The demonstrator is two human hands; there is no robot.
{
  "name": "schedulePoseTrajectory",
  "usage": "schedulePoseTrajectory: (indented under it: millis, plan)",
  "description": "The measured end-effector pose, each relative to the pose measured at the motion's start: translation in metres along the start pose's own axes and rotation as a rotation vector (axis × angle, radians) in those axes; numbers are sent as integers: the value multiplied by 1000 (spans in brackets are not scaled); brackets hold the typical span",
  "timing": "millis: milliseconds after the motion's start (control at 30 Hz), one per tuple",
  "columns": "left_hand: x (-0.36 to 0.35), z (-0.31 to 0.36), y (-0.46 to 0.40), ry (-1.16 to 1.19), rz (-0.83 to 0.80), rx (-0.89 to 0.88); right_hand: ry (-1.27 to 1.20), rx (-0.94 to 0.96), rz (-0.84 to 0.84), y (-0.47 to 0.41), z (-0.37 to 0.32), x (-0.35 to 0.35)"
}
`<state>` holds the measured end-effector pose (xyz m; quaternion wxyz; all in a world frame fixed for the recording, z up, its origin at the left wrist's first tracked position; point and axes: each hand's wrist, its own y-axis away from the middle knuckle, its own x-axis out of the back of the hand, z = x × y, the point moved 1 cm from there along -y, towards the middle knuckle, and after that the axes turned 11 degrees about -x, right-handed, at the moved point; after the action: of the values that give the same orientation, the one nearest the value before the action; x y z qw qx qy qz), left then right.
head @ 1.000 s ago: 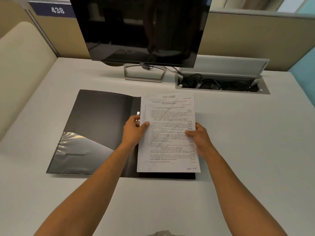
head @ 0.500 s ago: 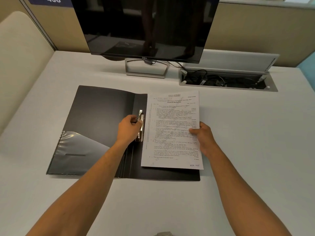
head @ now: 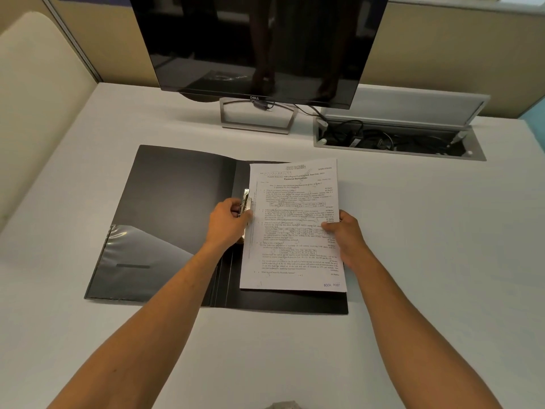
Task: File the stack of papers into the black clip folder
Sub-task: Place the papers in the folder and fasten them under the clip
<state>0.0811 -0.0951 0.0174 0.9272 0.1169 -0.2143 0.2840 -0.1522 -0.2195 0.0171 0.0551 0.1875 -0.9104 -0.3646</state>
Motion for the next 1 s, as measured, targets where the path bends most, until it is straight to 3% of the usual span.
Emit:
schedulePoseTrajectory:
  millis: [633,1000]
  plan:
    - [3,-7,6,92,43,-2,193,95,93,-4,3,-11]
    - [-9,-19,16,-152,71,-251,299,148,123,-1,3,-17]
